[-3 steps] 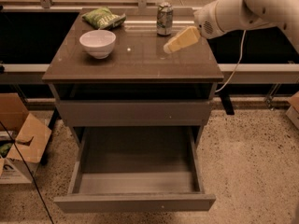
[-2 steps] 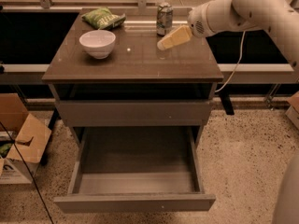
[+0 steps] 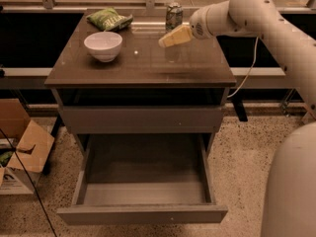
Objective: Place 7up can into middle drawer
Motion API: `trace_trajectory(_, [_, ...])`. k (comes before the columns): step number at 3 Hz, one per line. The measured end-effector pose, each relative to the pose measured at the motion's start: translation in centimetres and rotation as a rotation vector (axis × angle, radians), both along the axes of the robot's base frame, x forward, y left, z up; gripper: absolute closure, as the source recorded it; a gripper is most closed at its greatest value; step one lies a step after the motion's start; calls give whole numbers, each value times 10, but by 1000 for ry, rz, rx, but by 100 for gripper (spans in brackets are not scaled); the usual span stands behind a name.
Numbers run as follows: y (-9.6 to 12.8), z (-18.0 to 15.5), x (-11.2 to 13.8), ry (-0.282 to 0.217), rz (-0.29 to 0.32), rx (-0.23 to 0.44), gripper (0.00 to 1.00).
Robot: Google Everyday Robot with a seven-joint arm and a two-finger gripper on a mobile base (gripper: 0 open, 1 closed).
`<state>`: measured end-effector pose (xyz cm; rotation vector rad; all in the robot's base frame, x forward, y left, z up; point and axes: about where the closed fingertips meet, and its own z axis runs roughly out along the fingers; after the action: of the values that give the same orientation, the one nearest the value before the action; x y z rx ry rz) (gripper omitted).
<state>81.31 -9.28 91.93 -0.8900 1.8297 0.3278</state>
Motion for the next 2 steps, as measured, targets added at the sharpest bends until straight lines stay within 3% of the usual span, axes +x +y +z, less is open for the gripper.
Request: trace_trajectory(2, [-2,-6,73,-54,-97,77,0])
